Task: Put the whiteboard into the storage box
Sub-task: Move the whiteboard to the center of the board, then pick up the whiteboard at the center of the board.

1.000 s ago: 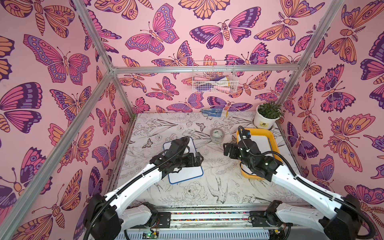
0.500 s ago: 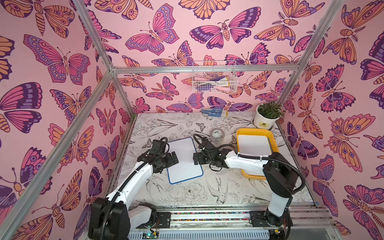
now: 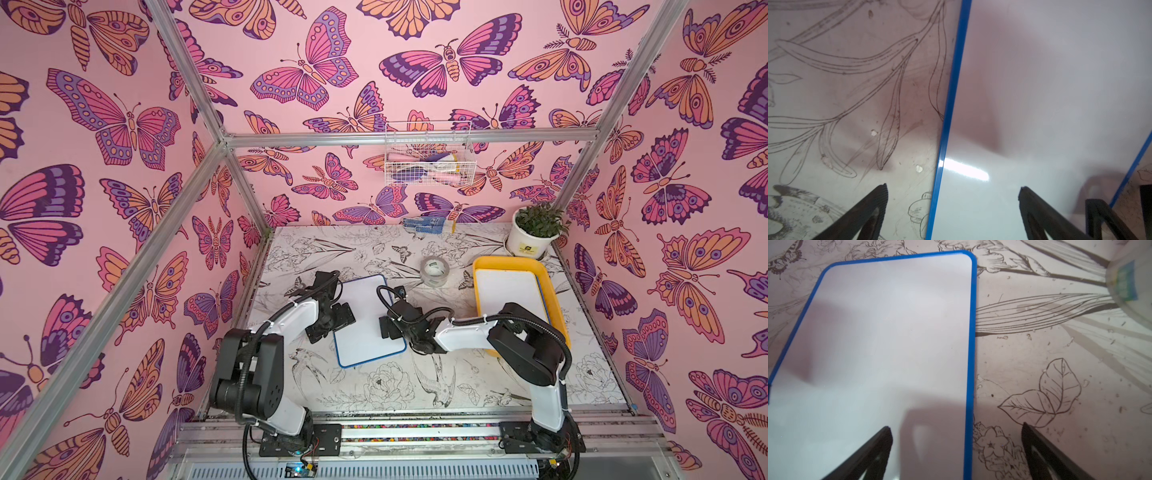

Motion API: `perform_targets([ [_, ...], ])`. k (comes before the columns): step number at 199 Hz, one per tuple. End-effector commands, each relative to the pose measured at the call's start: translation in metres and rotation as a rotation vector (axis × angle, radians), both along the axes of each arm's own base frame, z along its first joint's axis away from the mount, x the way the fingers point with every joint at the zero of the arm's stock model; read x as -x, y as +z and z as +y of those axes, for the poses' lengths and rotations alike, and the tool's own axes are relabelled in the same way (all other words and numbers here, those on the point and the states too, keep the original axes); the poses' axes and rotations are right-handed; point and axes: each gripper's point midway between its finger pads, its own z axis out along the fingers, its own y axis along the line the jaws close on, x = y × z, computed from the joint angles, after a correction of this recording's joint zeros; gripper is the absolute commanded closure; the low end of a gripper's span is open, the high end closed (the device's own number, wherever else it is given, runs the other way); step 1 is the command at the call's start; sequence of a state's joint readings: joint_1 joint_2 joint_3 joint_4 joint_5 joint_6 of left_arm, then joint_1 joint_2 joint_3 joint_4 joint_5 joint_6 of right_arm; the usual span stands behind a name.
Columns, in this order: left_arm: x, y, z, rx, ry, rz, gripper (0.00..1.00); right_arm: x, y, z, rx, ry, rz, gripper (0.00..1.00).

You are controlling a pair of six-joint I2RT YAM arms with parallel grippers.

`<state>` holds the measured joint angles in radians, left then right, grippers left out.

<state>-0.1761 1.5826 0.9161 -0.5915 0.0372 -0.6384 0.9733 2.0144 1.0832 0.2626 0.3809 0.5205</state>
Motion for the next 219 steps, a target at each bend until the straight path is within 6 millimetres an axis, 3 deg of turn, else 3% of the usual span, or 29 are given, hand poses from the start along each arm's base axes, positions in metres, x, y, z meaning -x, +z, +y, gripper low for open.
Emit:
perform_targets([
  [1, -0.006, -0.006, -0.004, 0.025, -0.009, 0.024, 0.00, -0.006, -0.005, -0.002, 0.039, -0.027, -0.080, 0.01],
  [109, -0.017, -0.034, -0.013, 0.049, -0.030, 0.088, 0.01, -0.009, -0.031, 0.011, 0.074, -0.028, -0.006, 0.02],
  [137, -0.019, -0.040, -0.025, 0.087, -0.054, 0.096, 0.01, -0.005, -0.042, 0.019, 0.060, -0.012, 0.051, 0.02],
  [175, -0.020, -0.047, -0.046, 0.110, -0.110, 0.105, 0.03, 0.005, -0.038, 0.023, 0.001, -0.017, 0.151, 0.02],
  [219, -0.016, -0.051, -0.063, 0.161, -0.140, 0.081, 0.03, 0.026, -0.025, 0.044, -0.162, 0.036, 0.314, 0.03],
])
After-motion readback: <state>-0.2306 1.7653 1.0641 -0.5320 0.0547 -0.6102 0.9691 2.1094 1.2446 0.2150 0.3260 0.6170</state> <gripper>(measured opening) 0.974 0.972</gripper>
